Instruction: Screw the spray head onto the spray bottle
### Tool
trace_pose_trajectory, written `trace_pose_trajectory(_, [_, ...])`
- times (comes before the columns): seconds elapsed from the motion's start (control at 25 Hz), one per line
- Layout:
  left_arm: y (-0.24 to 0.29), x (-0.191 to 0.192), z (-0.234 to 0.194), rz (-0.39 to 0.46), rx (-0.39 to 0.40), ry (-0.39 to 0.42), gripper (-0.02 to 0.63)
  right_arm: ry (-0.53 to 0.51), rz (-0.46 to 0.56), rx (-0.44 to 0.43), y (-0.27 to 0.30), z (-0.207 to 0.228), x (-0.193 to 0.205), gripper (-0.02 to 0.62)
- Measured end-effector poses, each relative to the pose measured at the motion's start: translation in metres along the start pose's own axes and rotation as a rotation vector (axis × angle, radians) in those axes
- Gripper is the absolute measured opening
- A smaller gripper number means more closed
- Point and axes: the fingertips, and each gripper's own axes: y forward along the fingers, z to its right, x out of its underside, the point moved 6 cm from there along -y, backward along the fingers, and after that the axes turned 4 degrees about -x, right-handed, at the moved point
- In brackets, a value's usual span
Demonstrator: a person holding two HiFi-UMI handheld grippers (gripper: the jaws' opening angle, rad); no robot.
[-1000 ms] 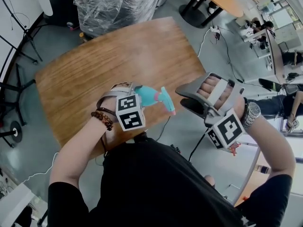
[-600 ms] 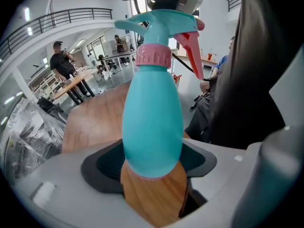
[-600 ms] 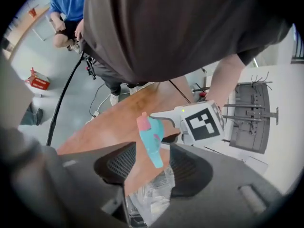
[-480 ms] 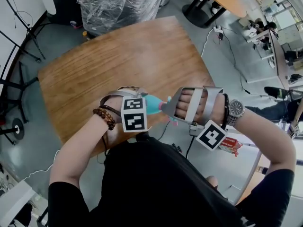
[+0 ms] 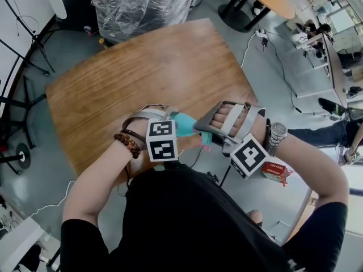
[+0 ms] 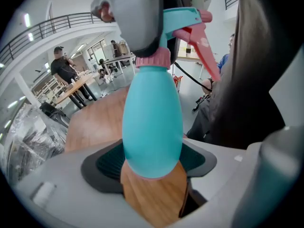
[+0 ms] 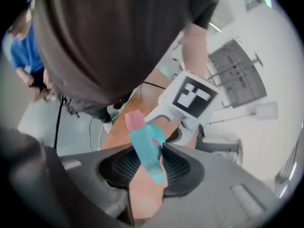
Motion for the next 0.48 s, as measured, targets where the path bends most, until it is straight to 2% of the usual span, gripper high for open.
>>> trace_pose_trajectory(0.12, [0.0, 0.004, -0.003, 0.016, -0.038, -0.021, 0.379, 0.368, 0.09, -0.034, 0.003, 0.012, 0.008, 0.121])
trace_pose_trajectory(0.28, [0.004, 0.008, -0.008, 0.042, -0.103, -0.068, 0.377, 0.809, 0.181, -0.093, 0.012, 0.021, 0.025, 0.121])
trace_pose_trajectory(0.48, [0.011, 0.012, -0.014, 0.06, -0.19, -0.151, 0.377, 1.225, 0.219, -0.119, 0.018, 0.032, 0.042, 0.121])
